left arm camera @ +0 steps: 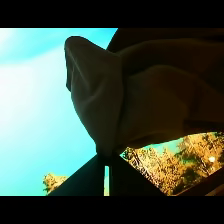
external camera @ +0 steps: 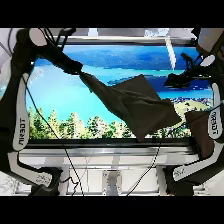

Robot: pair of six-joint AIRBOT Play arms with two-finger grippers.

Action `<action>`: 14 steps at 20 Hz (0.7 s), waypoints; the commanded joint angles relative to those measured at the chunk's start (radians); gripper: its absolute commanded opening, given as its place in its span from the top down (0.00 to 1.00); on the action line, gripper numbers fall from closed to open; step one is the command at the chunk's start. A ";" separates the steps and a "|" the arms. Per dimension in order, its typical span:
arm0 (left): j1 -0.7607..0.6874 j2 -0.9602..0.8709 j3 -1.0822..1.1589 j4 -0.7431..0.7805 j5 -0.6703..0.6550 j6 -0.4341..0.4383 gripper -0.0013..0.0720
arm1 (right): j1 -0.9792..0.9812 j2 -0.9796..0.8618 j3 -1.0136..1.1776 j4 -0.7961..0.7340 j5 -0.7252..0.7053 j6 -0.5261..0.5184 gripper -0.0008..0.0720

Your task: Fold the shirts.

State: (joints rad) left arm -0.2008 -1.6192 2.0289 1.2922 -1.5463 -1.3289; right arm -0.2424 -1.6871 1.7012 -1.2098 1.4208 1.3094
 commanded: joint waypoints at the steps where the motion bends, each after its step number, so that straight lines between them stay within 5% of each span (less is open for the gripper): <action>1: -0.001 0.096 -0.028 0.052 -0.037 -0.010 0.97 | -0.005 0.058 -0.005 -0.175 0.047 0.000 0.50; 8: 0.000 0.256 -0.218 0.214 -0.123 -0.065 0.97 | -0.059 0.062 -0.236 -0.074 0.084 -0.026 0.50; 14: -0.001 0.259 -0.284 0.166 -0.037 -0.071 0.97 | -0.060 0.061 -0.486 0.052 -0.085 -0.106 0.47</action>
State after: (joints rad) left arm -0.2008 -1.3693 1.7725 1.4658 -1.6249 -1.3903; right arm -0.3000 -1.6268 1.3075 -1.2129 1.4117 1.2415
